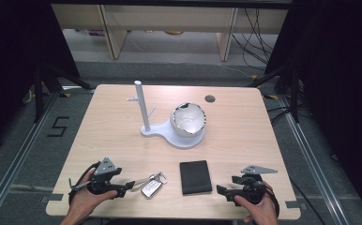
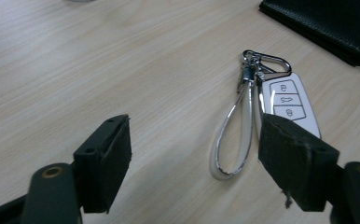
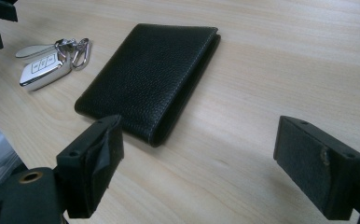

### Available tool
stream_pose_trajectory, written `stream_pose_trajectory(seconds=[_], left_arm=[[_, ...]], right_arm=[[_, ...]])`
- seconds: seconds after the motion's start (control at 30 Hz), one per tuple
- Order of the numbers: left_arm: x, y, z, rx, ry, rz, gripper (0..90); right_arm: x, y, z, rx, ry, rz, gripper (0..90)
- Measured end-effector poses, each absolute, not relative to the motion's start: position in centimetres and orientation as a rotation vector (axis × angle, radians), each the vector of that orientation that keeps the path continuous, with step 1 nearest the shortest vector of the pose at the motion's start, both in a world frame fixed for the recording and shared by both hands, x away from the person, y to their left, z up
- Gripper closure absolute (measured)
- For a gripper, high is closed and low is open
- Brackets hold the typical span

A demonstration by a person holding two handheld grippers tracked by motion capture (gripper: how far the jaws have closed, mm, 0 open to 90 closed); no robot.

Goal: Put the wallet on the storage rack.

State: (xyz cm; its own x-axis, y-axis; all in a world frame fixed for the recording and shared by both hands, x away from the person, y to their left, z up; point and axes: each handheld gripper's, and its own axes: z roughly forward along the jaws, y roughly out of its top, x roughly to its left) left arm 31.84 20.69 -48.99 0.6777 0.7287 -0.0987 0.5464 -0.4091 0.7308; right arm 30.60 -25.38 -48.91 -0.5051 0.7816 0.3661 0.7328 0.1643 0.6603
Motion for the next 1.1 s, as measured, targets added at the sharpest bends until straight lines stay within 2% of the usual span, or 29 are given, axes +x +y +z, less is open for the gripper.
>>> stream_pose_trajectory(seconds=[0.03,0.27,0.53,0.6,0.7,0.87,1.07,1.1], left_arm=[[31.8,20.7,-49.0,2.117,0.977,0.301,32.2],[31.0,18.5,-48.6,2.142,0.904,0.252,37.4],[30.8,15.1,-47.7,2.177,0.762,0.256,65.4],[30.9,14.0,-47.7,2.201,0.723,0.252,68.0],[31.3,11.6,-47.8,2.260,0.662,0.225,76.9],[32.1,9.0,-48.1,2.321,0.621,0.218,80.9],[33.4,7.0,-48.5,2.408,0.545,0.196,81.5],[33.4,6.5,-48.7,2.372,0.575,0.191,81.6]], right_arm=[[30.6,-25.4,-48.9,1.536,2.351,1.279,16.5],[30.8,-25.4,-48.8,1.523,2.357,1.288,16.7],[31.3,-25.3,-48.4,1.520,2.359,1.285,17.1],[31.5,-25.4,-48.4,1.487,2.365,1.276,17.3],[31.8,-25.1,-48.2,1.488,2.378,1.269,18.1],[32.3,-24.7,-48.2,1.492,2.389,1.293,19.4],[33.1,-24.2,-48.6,1.495,2.419,1.301,20.7],[33.1,-24.0,-48.6,1.504,2.421,1.296,21.5]])
